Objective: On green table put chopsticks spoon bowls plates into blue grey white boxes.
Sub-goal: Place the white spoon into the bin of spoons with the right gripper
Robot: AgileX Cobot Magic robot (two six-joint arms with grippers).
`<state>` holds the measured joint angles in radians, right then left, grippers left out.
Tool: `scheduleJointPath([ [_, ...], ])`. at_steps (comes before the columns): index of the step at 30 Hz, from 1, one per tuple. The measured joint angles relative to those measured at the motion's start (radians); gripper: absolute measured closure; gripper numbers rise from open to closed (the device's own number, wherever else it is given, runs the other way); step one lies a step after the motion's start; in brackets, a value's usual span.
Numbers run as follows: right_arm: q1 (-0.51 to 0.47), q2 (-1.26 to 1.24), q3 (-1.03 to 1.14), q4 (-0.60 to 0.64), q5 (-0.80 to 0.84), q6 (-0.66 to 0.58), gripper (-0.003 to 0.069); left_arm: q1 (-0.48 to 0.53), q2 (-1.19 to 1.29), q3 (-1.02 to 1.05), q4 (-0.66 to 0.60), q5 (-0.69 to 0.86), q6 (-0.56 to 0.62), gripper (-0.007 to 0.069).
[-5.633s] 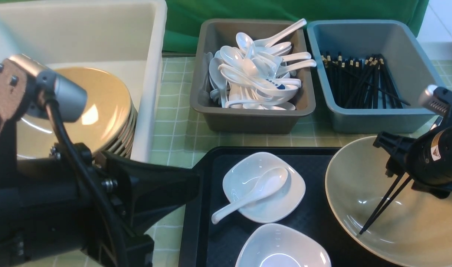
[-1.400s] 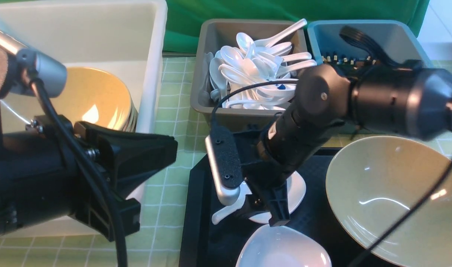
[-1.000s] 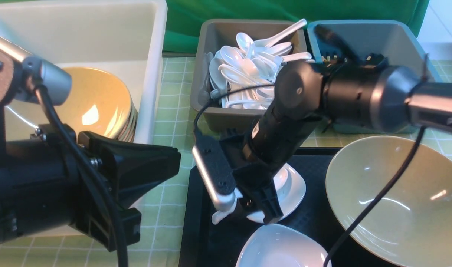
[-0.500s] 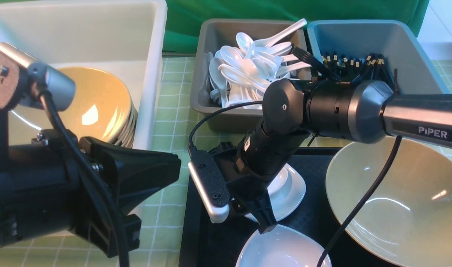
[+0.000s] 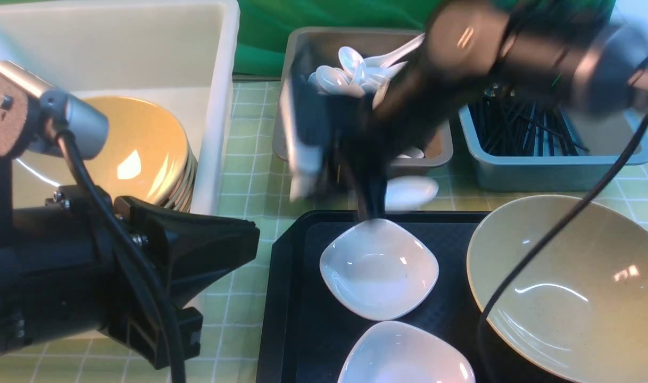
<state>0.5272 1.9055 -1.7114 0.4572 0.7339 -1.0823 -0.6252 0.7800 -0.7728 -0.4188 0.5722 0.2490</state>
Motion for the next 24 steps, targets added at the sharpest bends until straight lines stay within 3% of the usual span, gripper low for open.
scheduleJointPath([
  [4, -0.066, 0.013, -0.053, 0.001, -0.145, 0.255, 0.0518, 0.0, 0.0, 0.0, 0.0, -0.033, 0.0, 0.0627],
  [6, -0.107, 0.038, -0.063, 0.003, -0.335, 0.436, 0.0518, 0.0, 0.0, 0.0, 0.0, -0.067, 0.0, 0.0627],
  [10, -0.126, 0.095, -0.064, 0.009, -0.593, 0.612, 0.0518, 0.0, 0.0, 0.0, 0.0, -0.088, 0.0, 0.0627],
  [18, -0.127, 0.194, -0.064, 0.019, -0.851, 0.654, 0.0501, 0.0, 0.0, 0.0, 0.0, -0.087, 0.0, 0.0627],
  [20, -0.127, 0.21, -0.064, 0.021, -0.875, 0.659, 0.0463, 0.0, 0.0, 0.0, 0.0, -0.079, 0.0, 0.0627],
  [24, -0.127, 0.206, -0.063, 0.021, -0.866, 0.643, 0.0319, 0.0, 0.0, 0.0, 0.0, -0.072, 0.0, 0.0627],
])
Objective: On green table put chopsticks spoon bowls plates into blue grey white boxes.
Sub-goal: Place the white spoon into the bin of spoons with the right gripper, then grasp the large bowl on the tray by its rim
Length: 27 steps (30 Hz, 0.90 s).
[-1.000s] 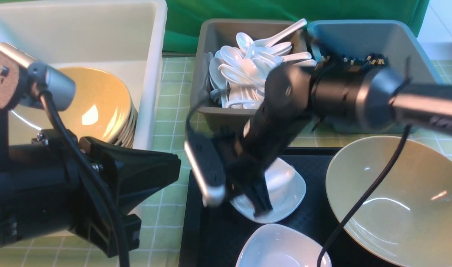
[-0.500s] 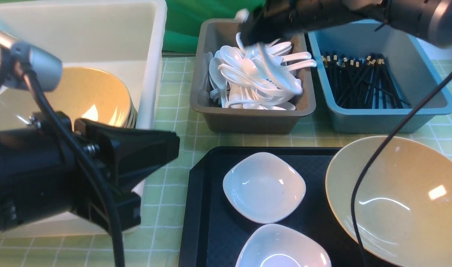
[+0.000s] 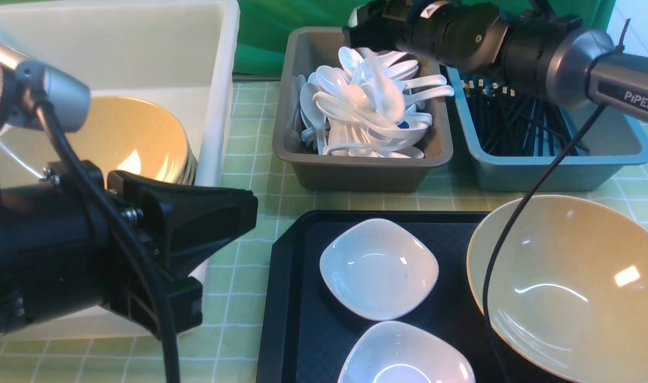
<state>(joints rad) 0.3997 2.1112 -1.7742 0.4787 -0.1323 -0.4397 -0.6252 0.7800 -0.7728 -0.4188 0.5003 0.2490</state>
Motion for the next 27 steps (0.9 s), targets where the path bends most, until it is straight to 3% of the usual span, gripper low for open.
scheduleJointPath([
  [2, 0.0, -0.021, 0.0, 0.0, 0.039, -0.006, 0.0237, 0.0, 0.0, 0.0, 0.0, 0.002, 0.0, 0.0627],
  [6, -0.007, -0.095, 0.0, -0.001, 0.19, -0.031, 0.0176, 0.0, 0.0, 0.0, -0.001, 0.026, -0.003, 0.0627],
  [10, -0.039, -0.275, 0.0, -0.022, 0.55, -0.17, 0.0172, 0.0, 0.0, 0.0, -0.011, 0.087, -0.013, 0.0627],
  [14, -0.069, -0.427, -0.001, -0.087, 0.875, -0.183, 0.0193, 0.0, 0.021, 0.0, -0.016, 0.113, -0.016, 0.0627],
  [16, -0.077, -0.536, 0.03, -0.134, 1.05, -0.145, 0.0234, 0.0, 0.071, 0.0, -0.028, 0.104, -0.019, 0.0627],
  [19, -0.077, -0.66, 0.142, -0.147, 1.144, -0.103, 0.0323, 0.0, 0.192, -0.005, -0.077, 0.073, -0.019, 0.0627],
  [20, -0.076, -0.669, 0.152, -0.147, 1.146, -0.102, 0.0339, 0.0, 0.192, -0.006, -0.082, 0.073, -0.017, 0.0627],
  [25, -0.06, -0.925, 0.465, -0.152, 1.133, -0.052, 0.0567, 0.0, 0.476, -0.146, -0.191, 0.149, 0.075, 0.0624],
  [27, -0.06, -1.004, 0.556, -0.155, 1.122, -0.043, 0.0612, 0.0, 0.56, -0.219, -0.218, 0.184, 0.112, 0.0623],
])
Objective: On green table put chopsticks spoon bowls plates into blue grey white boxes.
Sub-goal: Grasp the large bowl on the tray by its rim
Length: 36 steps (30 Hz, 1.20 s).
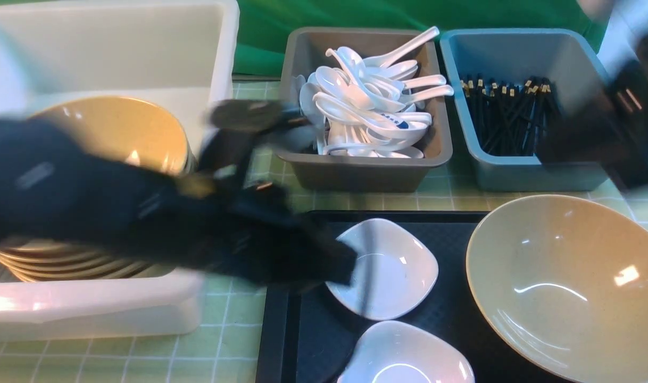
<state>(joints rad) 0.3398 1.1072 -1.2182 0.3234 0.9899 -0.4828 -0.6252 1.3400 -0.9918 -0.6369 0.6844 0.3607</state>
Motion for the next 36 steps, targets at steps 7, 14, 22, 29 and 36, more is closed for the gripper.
scheduleJointPath([
  [7, 0.0, -0.301, 0.303, -0.007, -0.121, 0.083, 0.0634, -0.024, 0.356, -0.275, -0.043, 0.071, 0.009, 0.0502],
  [14, 0.0, -0.424, 0.363, -0.015, -0.155, 0.097, 0.0634, -0.086, 0.646, -0.539, -0.043, 0.153, -0.063, 0.0176],
  [22, 0.0, -0.453, 0.363, -0.016, -0.15, 0.097, 0.0631, -0.087, 0.874, -0.767, -0.052, 0.232, -0.091, 0.0036],
  [29, 0.0, -0.453, 0.363, -0.017, -0.146, 0.097, 0.0622, -0.081, 0.905, -0.858, -0.09, 0.326, -0.066, 0.0477],
  [36, 0.0, -0.453, 0.363, 0.017, -0.206, 0.092, 0.0613, -0.067, 0.855, -0.855, -0.055, 0.404, -0.056, 0.0608],
])
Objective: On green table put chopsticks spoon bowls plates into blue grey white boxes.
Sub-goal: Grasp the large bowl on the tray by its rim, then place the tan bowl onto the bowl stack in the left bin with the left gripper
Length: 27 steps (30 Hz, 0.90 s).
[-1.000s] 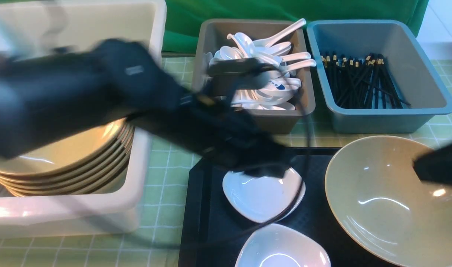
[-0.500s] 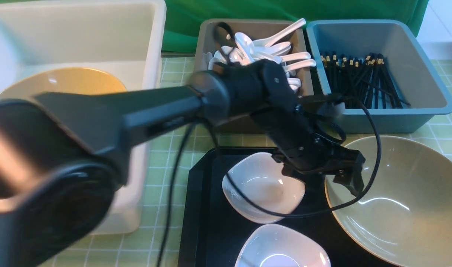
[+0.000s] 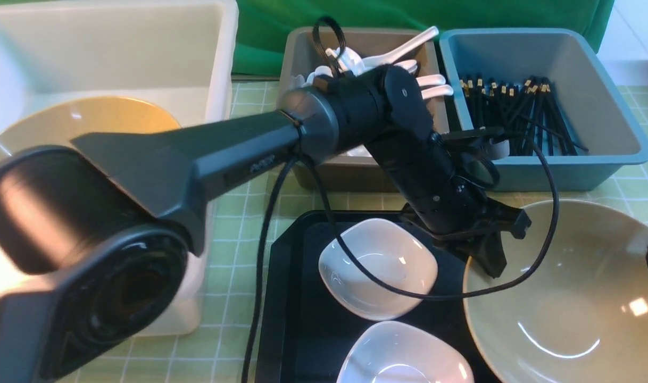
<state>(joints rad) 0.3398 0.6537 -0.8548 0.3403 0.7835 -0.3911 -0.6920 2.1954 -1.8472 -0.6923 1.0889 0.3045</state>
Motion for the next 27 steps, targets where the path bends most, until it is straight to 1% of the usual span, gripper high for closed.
scheduleJointPath([
  [3, 0.0, 0.007, -0.005, 0.067, -0.043, -0.091, 0.0612, 0.031, -0.081, 0.001, 0.004, 0.026, 0.01, 0.0608],
  [5, 0.0, 0.035, -0.037, 0.135, -0.046, -0.195, 0.0612, 0.072, -0.152, 0.001, 0.007, 0.038, 0.014, 0.0608],
  [6, 0.0, 0.047, -0.05, 0.152, -0.046, -0.217, 0.0612, 0.1, -0.182, 0.001, 0.007, 0.045, 0.014, 0.0608],
  [7, 0.0, 0.056, -0.06, 0.161, -0.046, -0.223, 0.0612, 0.106, -0.189, 0.001, 0.007, 0.047, 0.014, 0.0608],
  [8, 0.0, 0.077, -0.081, 0.175, -0.046, -0.247, 0.0612, 0.133, -0.226, 0.001, 0.009, 0.058, 0.015, 0.0608],
  [9, 0.0, 0.13, -0.133, 0.19, -0.046, -0.271, 0.0612, 0.209, -0.3, 0.001, 0.014, 0.089, 0.016, 0.0608],
  [11, 0.0, 0.199, -0.188, 0.204, -0.045, -0.298, 0.0612, 0.277, -0.359, 0.008, 0.015, 0.117, 0.013, 0.0608],
  [12, 0.0, 0.206, -0.2, 0.207, -0.045, -0.304, 0.0612, 0.295, -0.374, 0.012, 0.017, 0.123, 0.011, 0.0608],
  [13, 0.0, 0.265, -0.246, 0.243, -0.044, -0.347, 0.0612, 0.366, -0.435, 0.035, 0.022, 0.14, 0.001, 0.0608],
  [14, 0.0, 0.272, -0.246, 0.248, -0.044, -0.354, 0.0612, 0.385, -0.442, 0.039, 0.023, 0.141, -0.002, 0.0608],
  [15, 0.0, 0.331, -0.291, 0.305, -0.035, -0.418, 0.0612, 0.459, -0.504, 0.08, 0.035, 0.148, -0.016, 0.0608],
  [16, 0.0, 0.367, -0.314, 0.348, -0.029, -0.458, 0.0612, 0.506, -0.542, 0.107, 0.041, 0.151, -0.026, 0.0608],
  [17, 0.001, 0.396, -0.332, 0.383, -0.025, -0.49, 0.0612, 0.536, -0.571, 0.124, 0.045, 0.154, -0.034, 0.0608],
  [19, 0.018, 0.458, -0.368, 0.452, -0.022, -0.553, 0.0612, 0.643, -0.638, 0.187, 0.051, 0.16, -0.041, 0.0608],
  [20, 0.024, 0.472, -0.375, 0.464, -0.022, -0.564, 0.0612, 0.666, -0.652, 0.194, 0.052, 0.162, -0.043, 0.0608],
  [21, 0.051, 0.518, -0.402, 0.491, -0.022, -0.596, 0.0612, 0.741, -0.695, 0.242, 0.054, 0.167, -0.049, 0.0608],
  [24, 0.124, 0.608, -0.447, 0.511, -0.022, -0.639, 0.0612, 0.968, -0.79, 0.362, 0.058, 0.169, -0.056, 0.0608],
  [27, 0.189, 0.683, -0.472, 0.517, -0.023, -0.666, 0.0612, 1.153, -0.822, 0.438, 0.072, 0.168, -0.064, 0.0608],
])
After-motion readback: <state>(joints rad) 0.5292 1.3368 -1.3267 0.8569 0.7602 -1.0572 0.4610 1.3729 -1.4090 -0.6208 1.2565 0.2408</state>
